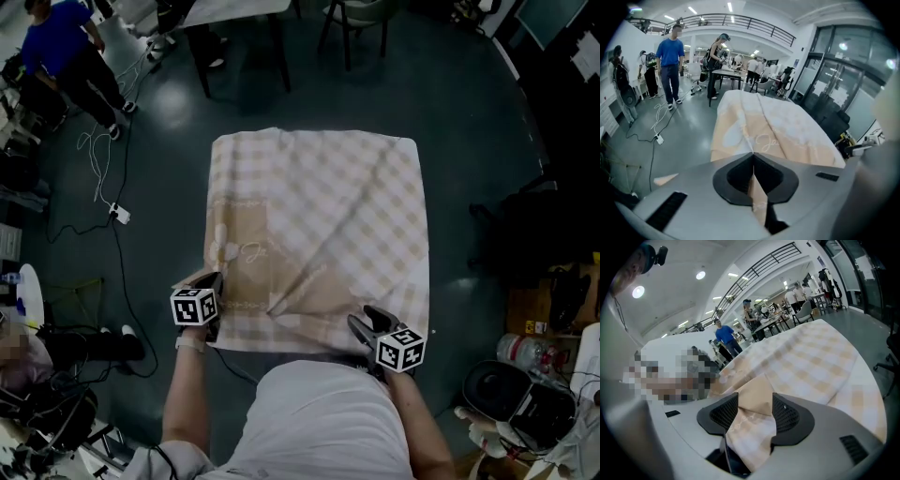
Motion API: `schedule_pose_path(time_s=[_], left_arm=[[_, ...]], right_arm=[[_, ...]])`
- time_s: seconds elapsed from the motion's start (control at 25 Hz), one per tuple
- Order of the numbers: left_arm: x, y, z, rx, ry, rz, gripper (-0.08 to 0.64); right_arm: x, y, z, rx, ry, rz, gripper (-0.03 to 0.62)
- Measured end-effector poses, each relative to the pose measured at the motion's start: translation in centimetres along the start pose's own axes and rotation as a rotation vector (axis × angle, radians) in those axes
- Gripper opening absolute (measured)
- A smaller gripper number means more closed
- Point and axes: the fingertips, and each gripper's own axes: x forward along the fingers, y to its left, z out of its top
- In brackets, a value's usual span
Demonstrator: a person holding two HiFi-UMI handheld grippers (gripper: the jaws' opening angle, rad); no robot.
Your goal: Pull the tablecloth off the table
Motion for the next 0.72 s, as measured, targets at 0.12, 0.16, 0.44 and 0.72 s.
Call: schedule_pose_path(time_s=[0.12, 0.16, 0.44, 0.72], left_arm=[[-1.4, -2.9, -0.3, 0.022, -0.024, -0.041, 0.012], [-1.9, -3.9, -0.4, 0.035, -0.031, -0.051, 0.012], [-4.8, -9.8, -1.6, 0.068, -0.072, -0.104, 0.012], [-7.3, -15.3, -3.3, 0.153, -0.051, -0.172, 0.012]], right_arm=[[0.1, -0.4, 0.1, -0.012, -0.006, 0.020, 0.201], [0.2, -0.5, 0.2, -0.017, -0.008, 0.028, 0.201], [0.1, -1.1, 1.3, -0.047, -0.029, 0.076, 0.201], [0.4, -1.6, 3.4, -0.067, -0.052, 0.099, 0.201]])
